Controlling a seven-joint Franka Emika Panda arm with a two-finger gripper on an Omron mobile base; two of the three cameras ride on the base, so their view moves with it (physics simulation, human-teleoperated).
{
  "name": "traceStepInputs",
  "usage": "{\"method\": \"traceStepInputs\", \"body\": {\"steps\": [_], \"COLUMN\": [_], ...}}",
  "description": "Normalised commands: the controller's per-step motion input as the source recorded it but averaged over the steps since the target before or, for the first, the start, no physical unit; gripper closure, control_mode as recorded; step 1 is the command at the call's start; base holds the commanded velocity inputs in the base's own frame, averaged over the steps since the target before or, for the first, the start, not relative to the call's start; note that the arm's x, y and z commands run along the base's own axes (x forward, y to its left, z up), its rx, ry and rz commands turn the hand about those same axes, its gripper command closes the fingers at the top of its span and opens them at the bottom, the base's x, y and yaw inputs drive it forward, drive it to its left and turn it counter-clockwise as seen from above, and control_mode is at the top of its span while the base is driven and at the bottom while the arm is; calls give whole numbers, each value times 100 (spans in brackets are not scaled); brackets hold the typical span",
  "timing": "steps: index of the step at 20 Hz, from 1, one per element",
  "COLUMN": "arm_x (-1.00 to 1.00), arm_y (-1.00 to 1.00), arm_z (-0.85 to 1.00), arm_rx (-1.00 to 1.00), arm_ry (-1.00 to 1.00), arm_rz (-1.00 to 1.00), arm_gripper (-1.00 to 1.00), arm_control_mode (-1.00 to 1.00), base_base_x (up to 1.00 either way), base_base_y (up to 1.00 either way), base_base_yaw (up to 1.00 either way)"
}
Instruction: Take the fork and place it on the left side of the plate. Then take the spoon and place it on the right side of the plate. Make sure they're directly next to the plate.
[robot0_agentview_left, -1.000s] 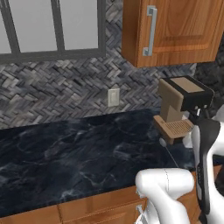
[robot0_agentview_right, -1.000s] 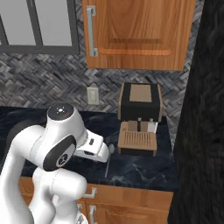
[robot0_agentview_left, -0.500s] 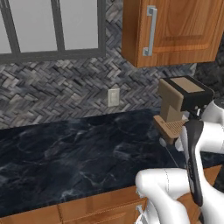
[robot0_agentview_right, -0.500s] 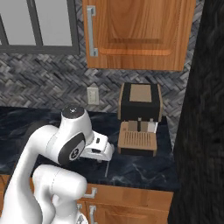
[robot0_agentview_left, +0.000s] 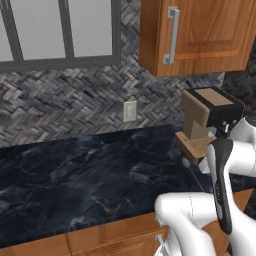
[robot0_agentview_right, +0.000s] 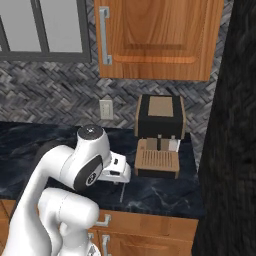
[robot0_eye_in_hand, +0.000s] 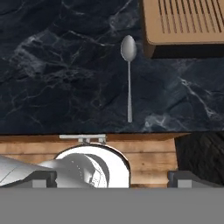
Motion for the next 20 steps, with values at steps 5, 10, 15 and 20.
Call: {"method": "traceStepInputs", "body": {"steps": [5,10,15,20], "arm_x": [24,28,18,1], "arm_y": [11,15,1,0], "arm_z": [-19,-24,-24,-33], "arm_rx": [-7,-9,-4,0], "arm_ry": [0,3,1,0], "arm_rz": [-3,-11,-8,-4], "arm_gripper": [-100,-100,-100,-100], "arm_control_mode": [-100,-100,-100,-100], "base_base_x": [0,0,0,0], "base_base_y": [0,0,0,0], "base_base_yaw": [0,0,0,0]}}
